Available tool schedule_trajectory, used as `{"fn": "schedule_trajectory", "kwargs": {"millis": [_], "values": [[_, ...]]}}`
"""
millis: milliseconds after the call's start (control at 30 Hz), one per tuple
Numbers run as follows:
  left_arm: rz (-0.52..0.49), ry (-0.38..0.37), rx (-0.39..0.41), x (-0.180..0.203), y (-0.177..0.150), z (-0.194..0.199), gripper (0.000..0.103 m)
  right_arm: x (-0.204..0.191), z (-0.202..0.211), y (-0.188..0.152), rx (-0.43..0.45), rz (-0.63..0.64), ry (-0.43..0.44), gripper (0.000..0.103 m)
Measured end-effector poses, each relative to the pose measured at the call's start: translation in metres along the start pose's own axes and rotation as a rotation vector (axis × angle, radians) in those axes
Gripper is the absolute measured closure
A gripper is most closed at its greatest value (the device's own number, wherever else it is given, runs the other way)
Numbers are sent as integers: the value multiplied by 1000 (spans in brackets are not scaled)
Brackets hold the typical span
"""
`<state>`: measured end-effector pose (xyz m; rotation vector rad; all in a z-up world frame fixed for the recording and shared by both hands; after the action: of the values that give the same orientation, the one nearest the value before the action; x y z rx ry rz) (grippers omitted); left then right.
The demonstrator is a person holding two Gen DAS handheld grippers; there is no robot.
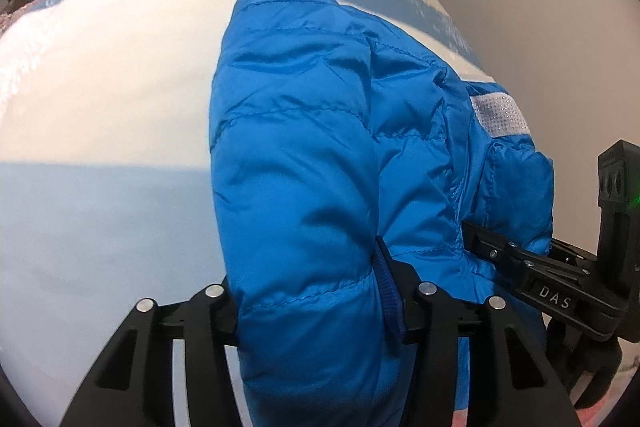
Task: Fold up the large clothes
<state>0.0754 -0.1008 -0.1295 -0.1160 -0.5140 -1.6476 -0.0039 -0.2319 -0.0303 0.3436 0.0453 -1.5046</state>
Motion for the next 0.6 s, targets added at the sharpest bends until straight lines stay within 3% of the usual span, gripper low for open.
{"fn": "schedule_trajectory", "kwargs": {"millis": [433,600], "values": [[65,65,90,-59,111,6,52,-31,-41,125,28,63,58,67],[92,79,84,-62,150,-27,52,-30,-70,158,1,59,92,67]]}}
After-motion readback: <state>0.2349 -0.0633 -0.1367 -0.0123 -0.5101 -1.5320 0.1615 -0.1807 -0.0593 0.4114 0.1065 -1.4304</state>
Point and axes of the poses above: each gripper's, at about its wrist camera, not at the fingertips, and z roughly against the way its jaws point, x to its right, y to its top, the point moved 4 cm from there along -z, roughly the way its jaws point, and after that the axes turned 5 degrees about -x, right-handed, at the moved point
